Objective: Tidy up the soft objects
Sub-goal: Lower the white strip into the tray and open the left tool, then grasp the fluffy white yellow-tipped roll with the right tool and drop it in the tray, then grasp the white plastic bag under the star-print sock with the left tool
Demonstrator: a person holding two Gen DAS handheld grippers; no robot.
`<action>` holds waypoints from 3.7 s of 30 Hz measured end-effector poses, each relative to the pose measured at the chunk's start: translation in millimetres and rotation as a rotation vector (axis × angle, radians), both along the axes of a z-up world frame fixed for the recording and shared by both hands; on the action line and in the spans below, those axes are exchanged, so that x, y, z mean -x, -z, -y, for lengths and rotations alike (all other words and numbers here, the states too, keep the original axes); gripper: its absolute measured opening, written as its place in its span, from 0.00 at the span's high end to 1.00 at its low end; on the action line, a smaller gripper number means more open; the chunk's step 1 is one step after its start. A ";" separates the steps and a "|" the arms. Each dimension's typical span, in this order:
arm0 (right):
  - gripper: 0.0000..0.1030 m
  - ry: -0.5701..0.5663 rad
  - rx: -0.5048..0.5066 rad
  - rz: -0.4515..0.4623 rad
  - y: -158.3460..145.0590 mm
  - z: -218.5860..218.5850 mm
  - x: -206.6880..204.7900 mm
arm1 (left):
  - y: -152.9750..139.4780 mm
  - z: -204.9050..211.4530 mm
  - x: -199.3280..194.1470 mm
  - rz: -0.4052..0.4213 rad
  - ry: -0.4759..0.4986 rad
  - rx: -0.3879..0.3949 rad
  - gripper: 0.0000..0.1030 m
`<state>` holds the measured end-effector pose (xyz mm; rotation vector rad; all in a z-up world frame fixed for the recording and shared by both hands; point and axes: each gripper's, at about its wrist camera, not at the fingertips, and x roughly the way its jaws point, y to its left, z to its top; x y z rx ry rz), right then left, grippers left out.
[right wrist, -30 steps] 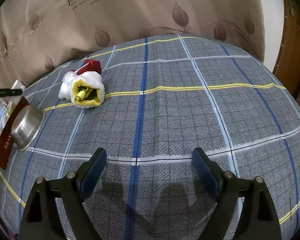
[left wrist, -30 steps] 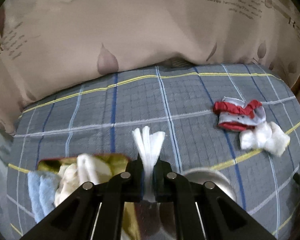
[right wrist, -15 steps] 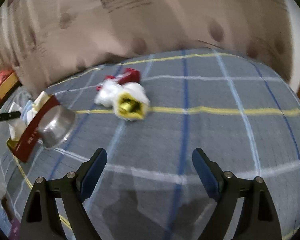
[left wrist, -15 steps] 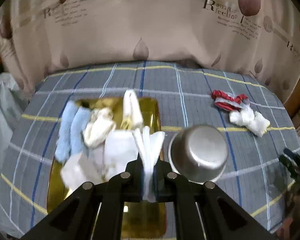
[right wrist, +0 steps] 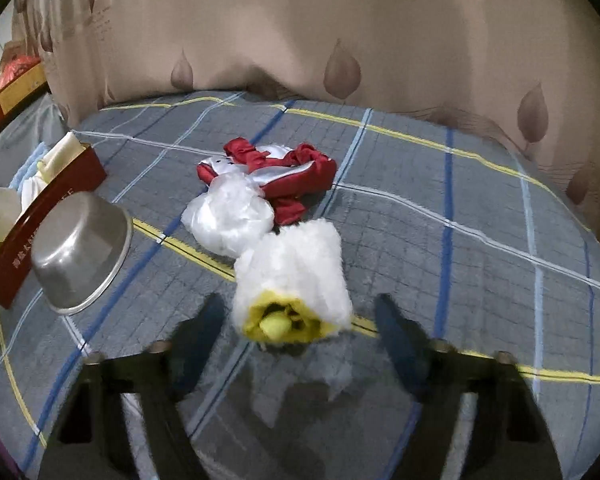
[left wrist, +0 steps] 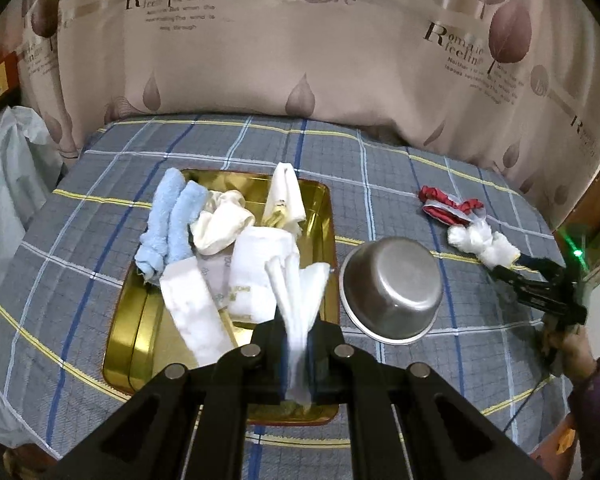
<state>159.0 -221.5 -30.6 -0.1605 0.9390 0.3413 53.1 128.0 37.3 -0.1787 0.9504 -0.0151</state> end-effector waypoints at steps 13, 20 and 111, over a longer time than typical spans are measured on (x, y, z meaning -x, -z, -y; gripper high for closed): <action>0.79 0.048 -0.101 0.052 -19.7 -1.4 55.0 | 10.9 -8.4 3.3 -0.032 0.012 -0.037 0.91; 0.79 0.061 -0.238 0.076 -36.9 -2.5 111.9 | 36.9 -23.3 -2.8 -0.083 0.001 -0.071 0.91; 0.21 0.473 0.116 0.084 -0.3 82.9 87.9 | -25.2 57.7 90.0 0.105 0.139 -0.008 0.53</action>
